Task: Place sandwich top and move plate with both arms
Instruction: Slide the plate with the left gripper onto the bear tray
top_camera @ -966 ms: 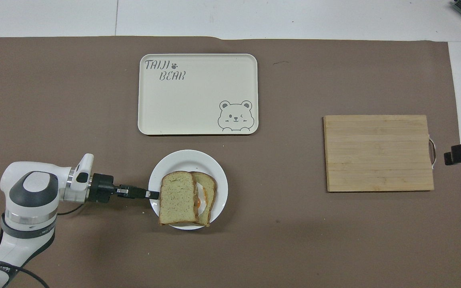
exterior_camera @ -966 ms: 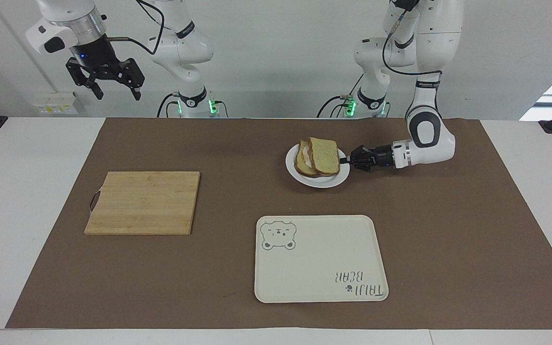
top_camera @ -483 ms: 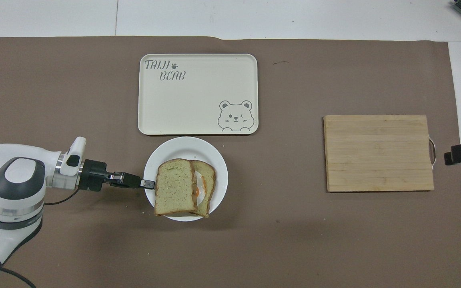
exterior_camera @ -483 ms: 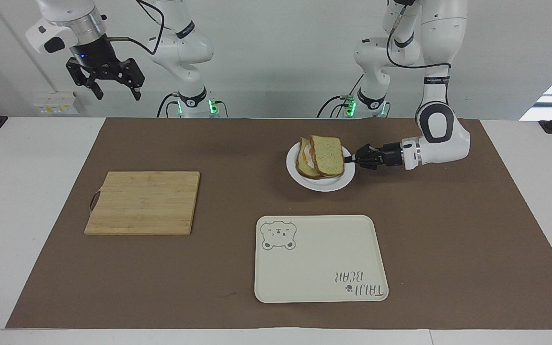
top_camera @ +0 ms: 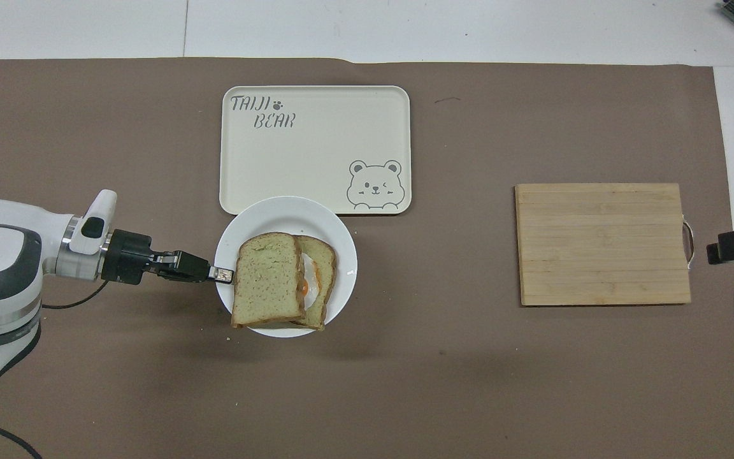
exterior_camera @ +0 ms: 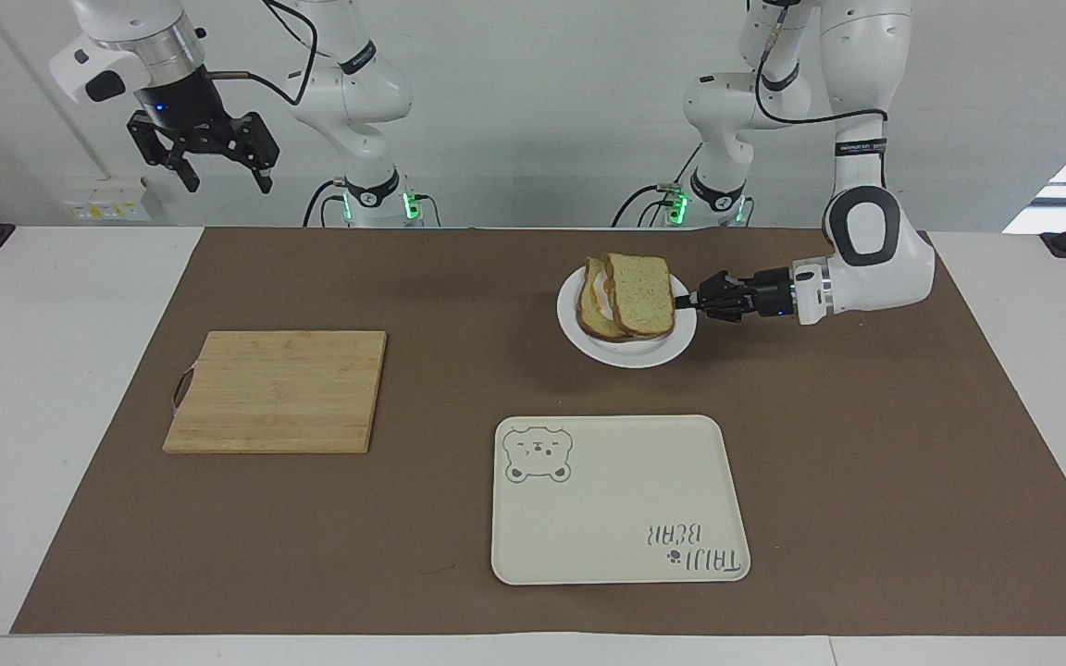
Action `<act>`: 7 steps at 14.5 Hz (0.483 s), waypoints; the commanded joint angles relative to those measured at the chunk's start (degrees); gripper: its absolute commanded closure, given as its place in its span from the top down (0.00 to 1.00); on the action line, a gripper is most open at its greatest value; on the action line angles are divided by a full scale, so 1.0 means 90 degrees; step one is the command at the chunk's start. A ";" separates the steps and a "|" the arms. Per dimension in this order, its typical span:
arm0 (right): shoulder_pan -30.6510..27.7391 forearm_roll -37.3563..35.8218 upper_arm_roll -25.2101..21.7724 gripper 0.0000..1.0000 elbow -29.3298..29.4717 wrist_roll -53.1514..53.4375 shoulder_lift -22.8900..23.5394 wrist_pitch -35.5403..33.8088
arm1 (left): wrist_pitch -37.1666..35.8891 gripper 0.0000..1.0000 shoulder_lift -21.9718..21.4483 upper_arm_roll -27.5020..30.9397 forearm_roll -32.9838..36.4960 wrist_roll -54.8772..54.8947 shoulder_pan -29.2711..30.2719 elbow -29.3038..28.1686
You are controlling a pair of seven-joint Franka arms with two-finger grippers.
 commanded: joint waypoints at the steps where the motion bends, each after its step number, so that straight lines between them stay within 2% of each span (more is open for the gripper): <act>1: -0.0085 -0.0106 0.0047 1.00 -0.0327 -0.0369 -0.0231 0.0301 | -0.0533 0.00 0.0518 -0.0032 0.0288 -0.0391 0.0183 0.0929; 4: -0.0056 -0.0223 0.0066 1.00 -0.0278 -0.0410 -0.0182 0.0409 | -0.0651 0.00 0.0831 -0.0090 0.0309 -0.0742 0.0328 0.1477; 7: -0.0084 -0.0185 0.0076 1.00 -0.0161 -0.0400 -0.0075 0.0409 | -0.1001 0.00 0.1240 -0.0100 0.0260 -0.1025 0.0368 0.2306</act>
